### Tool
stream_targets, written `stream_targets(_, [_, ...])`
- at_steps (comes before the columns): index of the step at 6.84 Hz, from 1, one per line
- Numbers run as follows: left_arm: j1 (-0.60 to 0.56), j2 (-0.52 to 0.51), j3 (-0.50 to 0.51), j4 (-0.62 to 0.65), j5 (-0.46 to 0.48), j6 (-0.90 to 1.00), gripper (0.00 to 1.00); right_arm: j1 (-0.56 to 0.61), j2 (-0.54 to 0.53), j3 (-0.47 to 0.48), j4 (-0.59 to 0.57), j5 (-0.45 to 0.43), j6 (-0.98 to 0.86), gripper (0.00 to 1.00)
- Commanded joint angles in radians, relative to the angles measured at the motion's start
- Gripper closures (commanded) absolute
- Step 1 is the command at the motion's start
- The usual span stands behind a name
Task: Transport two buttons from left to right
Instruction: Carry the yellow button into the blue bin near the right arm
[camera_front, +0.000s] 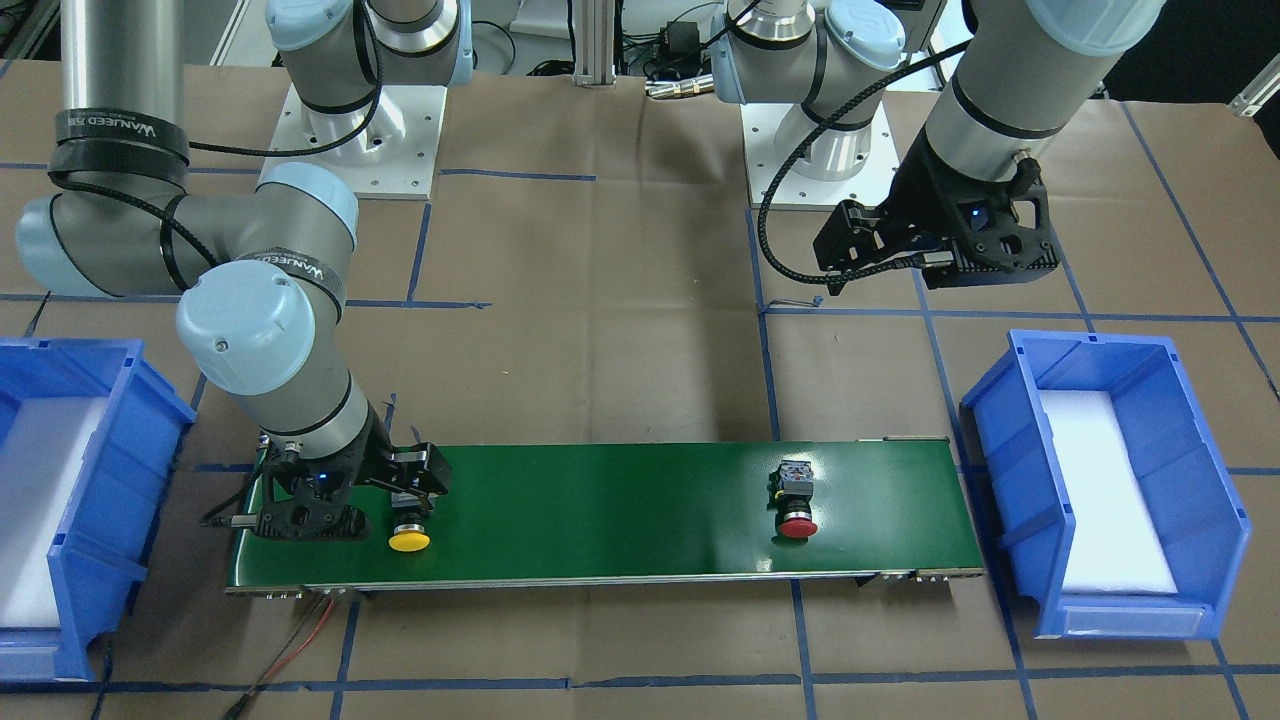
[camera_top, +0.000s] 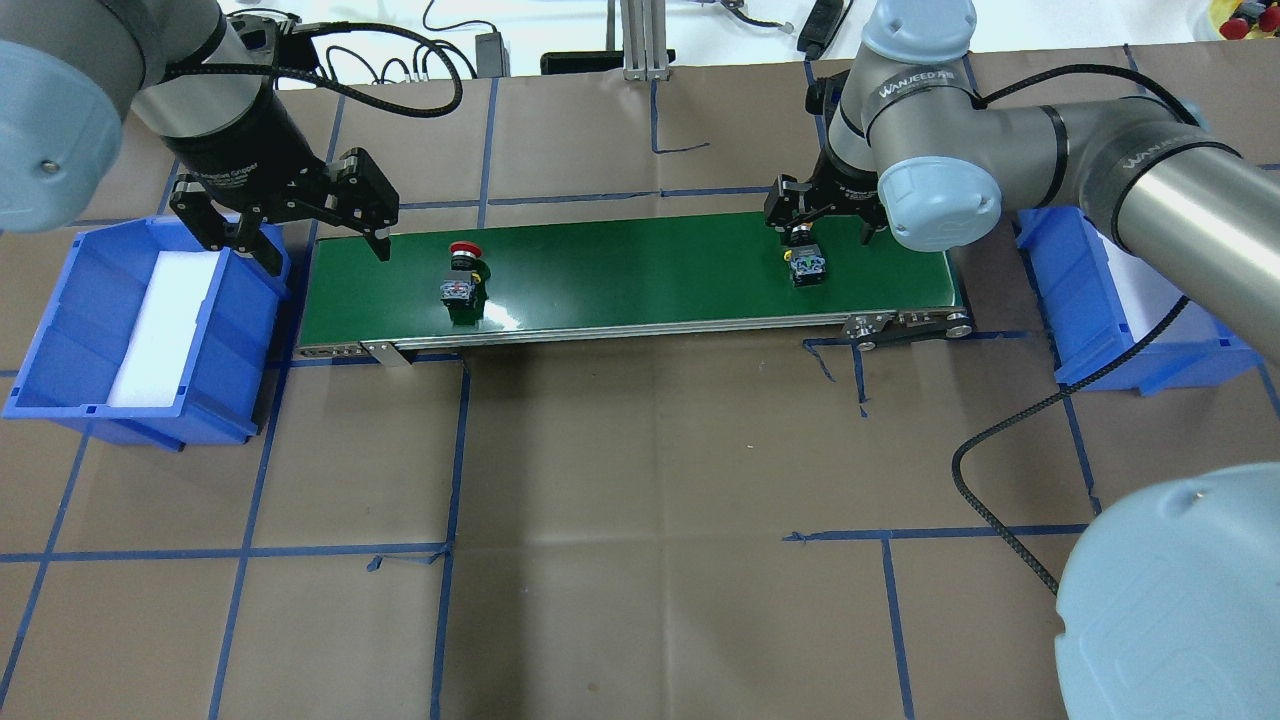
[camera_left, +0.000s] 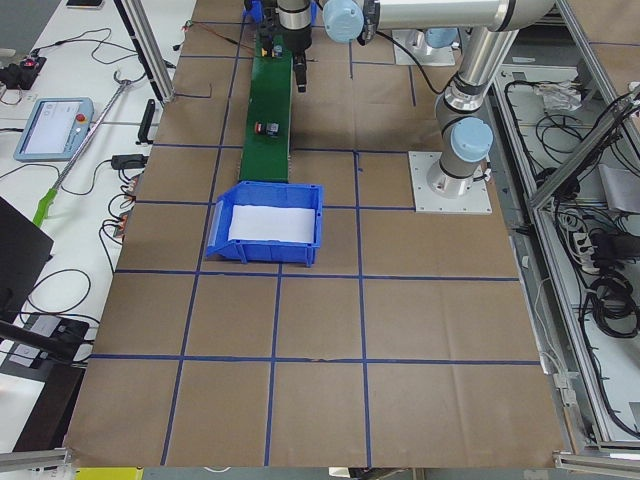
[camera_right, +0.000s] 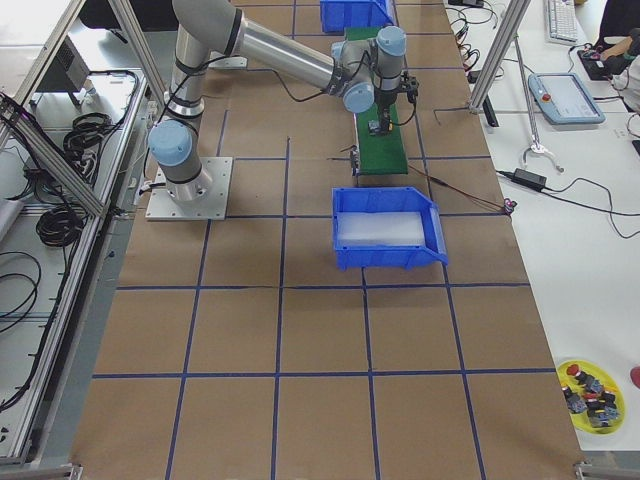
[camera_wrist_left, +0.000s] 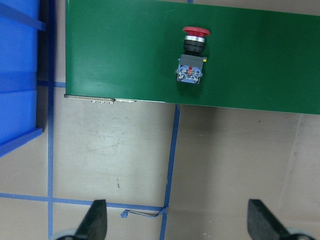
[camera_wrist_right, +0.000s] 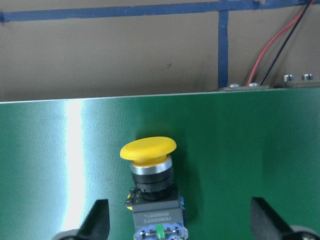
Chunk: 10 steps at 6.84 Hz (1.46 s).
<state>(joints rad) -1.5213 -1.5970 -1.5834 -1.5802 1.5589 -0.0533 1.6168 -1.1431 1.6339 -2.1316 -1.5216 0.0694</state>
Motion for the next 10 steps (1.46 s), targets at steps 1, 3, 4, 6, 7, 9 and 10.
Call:
stream_targets(1, [0.000,0.005,-0.001,0.006,0.001,0.003,0.00,0.000,0.034,0.001,-0.004,0.000,-0.003,0.01])
stream_targets(3, [0.000,0.000,0.000,0.006,0.001,0.003,0.00,-0.001,0.040,-0.003,0.012,-0.008,-0.010,0.60])
stream_targets(4, [0.000,-0.001,0.002,0.006,0.000,0.003,0.00,-0.005,0.036,-0.003,0.019,-0.014,-0.011,0.94])
stream_targets(6, [0.000,-0.003,0.003,0.006,0.000,0.003,0.00,-0.023,0.017,-0.031,0.051,-0.018,-0.026,0.97])
stream_targets(7, [0.000,-0.005,0.005,0.006,-0.002,0.003,0.00,-0.056,-0.010,-0.113,0.191,-0.018,-0.029,0.97])
stream_targets(9, [0.001,-0.005,0.006,0.006,-0.003,0.003,0.00,-0.171,-0.032,-0.271,0.387,-0.017,-0.179,0.97])
stream_targets(10, [0.001,-0.006,0.006,0.006,-0.003,0.003,0.00,-0.229,-0.056,-0.272,0.389,-0.029,-0.244,0.97])
